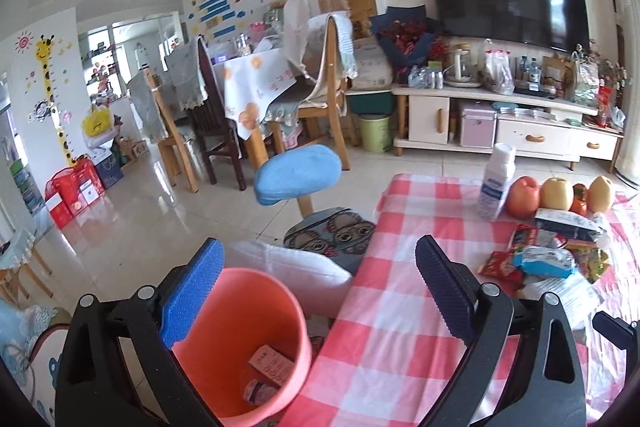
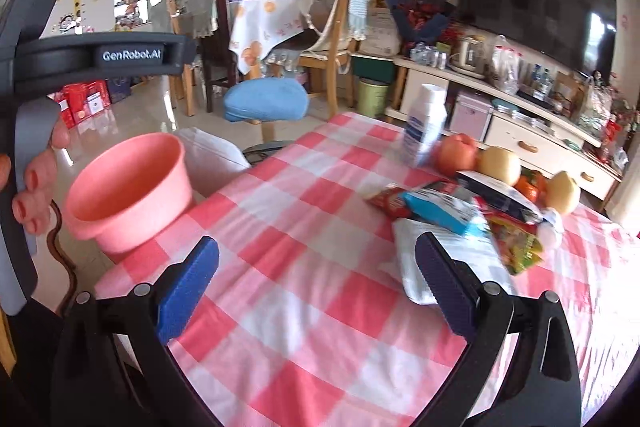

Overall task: Collect trash
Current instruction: 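Lower the blue-white carton into the pink bucket and open the right gripper, then move both tools back over the snack pile on the table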

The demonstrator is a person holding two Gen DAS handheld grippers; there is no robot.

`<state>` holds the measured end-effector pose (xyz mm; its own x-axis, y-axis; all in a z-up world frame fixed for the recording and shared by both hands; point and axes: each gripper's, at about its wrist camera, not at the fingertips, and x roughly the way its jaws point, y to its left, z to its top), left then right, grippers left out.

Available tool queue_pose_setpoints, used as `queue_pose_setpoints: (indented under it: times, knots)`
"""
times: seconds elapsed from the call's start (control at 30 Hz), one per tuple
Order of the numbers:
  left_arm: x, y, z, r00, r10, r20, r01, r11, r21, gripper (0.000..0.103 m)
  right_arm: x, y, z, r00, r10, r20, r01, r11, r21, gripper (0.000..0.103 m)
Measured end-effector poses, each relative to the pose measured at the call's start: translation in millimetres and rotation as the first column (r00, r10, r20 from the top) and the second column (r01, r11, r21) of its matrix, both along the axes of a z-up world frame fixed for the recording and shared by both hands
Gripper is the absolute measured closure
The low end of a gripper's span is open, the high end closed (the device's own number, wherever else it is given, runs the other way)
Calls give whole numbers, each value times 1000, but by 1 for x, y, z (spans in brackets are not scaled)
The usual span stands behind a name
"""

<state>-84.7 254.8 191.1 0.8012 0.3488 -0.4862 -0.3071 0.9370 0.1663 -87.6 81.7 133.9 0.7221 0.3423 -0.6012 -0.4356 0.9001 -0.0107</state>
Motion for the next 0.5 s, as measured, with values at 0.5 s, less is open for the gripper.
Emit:
queue_pose_setpoints:
  times: [0.5]
  knots:
    - [4,-69,5,995,-102,-3,102,993,61,7,-1,-65,2,997,-79,1,79,995,62,4]
